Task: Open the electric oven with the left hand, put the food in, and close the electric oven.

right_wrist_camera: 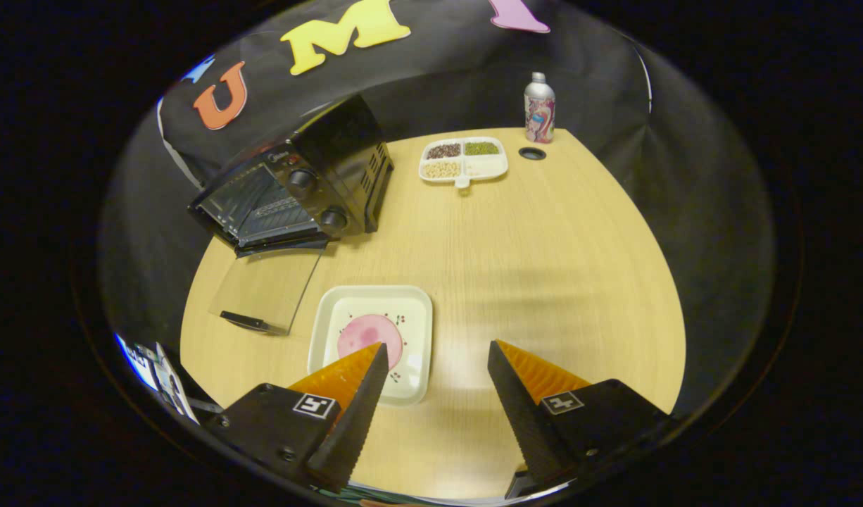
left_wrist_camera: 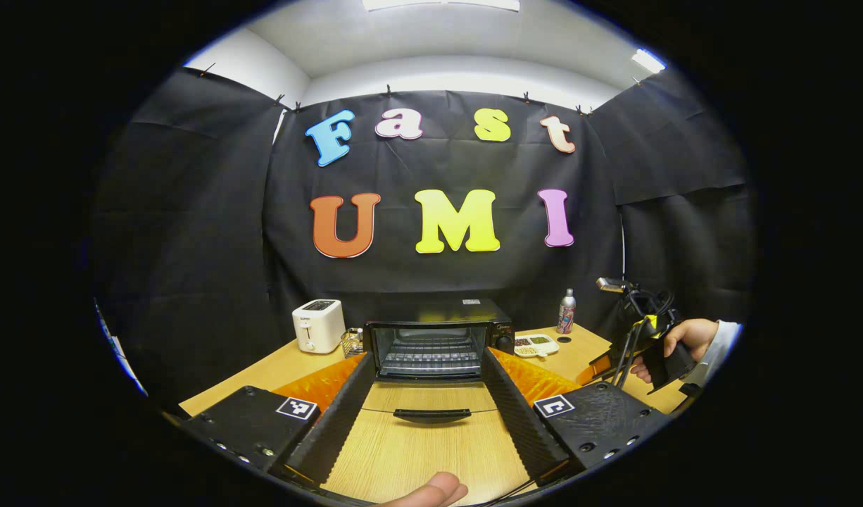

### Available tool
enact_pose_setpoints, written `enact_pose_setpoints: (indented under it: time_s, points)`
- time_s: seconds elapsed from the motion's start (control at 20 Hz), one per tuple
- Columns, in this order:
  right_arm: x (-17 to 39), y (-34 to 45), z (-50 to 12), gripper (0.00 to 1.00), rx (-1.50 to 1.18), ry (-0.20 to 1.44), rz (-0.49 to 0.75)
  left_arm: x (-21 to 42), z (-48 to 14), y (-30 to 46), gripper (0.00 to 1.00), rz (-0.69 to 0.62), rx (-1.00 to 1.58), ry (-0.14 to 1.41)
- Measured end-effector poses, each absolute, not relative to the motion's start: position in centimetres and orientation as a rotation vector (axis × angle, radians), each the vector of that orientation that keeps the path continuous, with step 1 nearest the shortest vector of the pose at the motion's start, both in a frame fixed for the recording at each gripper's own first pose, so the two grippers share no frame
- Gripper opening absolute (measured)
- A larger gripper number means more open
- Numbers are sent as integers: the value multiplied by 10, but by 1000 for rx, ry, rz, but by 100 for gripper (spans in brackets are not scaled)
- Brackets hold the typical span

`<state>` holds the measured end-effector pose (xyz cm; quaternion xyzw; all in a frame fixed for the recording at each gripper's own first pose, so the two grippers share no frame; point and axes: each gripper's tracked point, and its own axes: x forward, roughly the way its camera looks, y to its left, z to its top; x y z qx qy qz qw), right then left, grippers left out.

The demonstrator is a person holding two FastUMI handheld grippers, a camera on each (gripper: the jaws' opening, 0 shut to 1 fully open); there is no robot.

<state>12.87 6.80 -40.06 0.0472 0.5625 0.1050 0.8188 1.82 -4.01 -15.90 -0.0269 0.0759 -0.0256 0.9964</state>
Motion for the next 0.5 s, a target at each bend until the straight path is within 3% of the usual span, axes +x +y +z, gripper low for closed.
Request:
enact_pose_setpoints:
  time_s: [0.15, 0.35, 0.45, 0.5]
  points:
    - [130, 82, -427, 74, 153, 1300, 241, 16, -162, -35, 96, -44, -43, 152]
    - [133, 91, -459, 49, 177, 1393, 247, 13, -165, -35, 96, -46, -42, 158]
    - [132, 96, -465, 22, 224, 1450, 279, 13, -168, -34, 96, -42, -34, 163]
    - [138, 93, -468, 3, 243, 1448, 284, 13, -170, -33, 96, -37, -30, 169]
